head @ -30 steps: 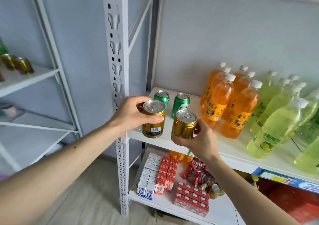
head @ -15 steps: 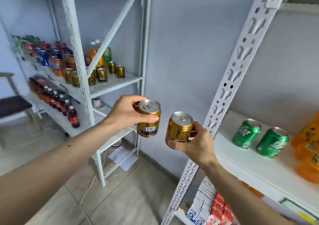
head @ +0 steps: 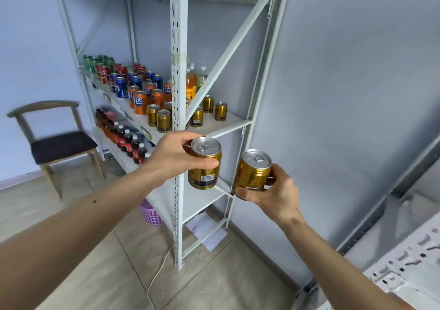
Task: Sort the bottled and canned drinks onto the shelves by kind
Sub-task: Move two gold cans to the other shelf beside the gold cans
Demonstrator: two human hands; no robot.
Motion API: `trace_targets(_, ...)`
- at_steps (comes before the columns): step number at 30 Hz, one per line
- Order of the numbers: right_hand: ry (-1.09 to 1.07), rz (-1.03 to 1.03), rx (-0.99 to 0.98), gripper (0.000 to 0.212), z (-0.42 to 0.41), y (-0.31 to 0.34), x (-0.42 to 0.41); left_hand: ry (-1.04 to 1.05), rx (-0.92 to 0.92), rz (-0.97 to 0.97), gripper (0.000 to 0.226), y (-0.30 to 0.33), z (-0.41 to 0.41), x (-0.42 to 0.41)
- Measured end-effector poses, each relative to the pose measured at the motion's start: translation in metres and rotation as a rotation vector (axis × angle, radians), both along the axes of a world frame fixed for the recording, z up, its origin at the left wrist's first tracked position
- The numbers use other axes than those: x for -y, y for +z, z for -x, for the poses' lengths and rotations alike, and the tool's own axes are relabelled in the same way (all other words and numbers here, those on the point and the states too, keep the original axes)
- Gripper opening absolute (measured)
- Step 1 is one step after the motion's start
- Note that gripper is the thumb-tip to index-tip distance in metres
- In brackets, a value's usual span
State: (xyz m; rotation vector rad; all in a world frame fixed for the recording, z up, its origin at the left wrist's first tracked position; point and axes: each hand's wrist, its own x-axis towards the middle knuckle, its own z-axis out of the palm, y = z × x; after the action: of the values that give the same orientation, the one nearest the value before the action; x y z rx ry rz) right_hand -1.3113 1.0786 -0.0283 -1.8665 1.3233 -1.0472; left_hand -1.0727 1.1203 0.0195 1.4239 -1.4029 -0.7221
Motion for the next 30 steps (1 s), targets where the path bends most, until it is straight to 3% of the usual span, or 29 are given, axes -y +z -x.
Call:
trace_targets(8, 0.149, -0.014, -0.011, 0.075, -0.094, -0.010, 0.077, 0.138, 0.054, -0.014, 0.039, -0.007, -0.085, 0.054)
trace_targets(13, 0.228, -0.011, -0.036, 0.077, -0.150, -0.006, 0.111, 0.249, 0.056, -0.006, 0.061, -0.002, -0.137, 0.076)
trace_targets(19, 0.322, -0.037, -0.050, 0.070, -0.220, -0.003, 0.129, 0.343, 0.073, 0.009, 0.058, 0.001, -0.198, 0.100)
trace_targets(23, 0.368, -0.035, -0.038, 0.069, -0.271, -0.006, 0.133, 0.355, 0.053, 0.031, 0.035, 0.002, -0.247, 0.114)
trace_targets(27, 0.357, -0.021, -0.035, 0.069, -0.325, -0.009, 0.139, 0.335, 0.058, 0.059, 0.047, 0.003, -0.306, 0.136)
trace_targets(30, 0.293, -0.009, -0.020, 0.070, -0.375, -0.007, 0.149, 0.270, 0.078, 0.079, 0.044, 0.009, -0.356, 0.159)
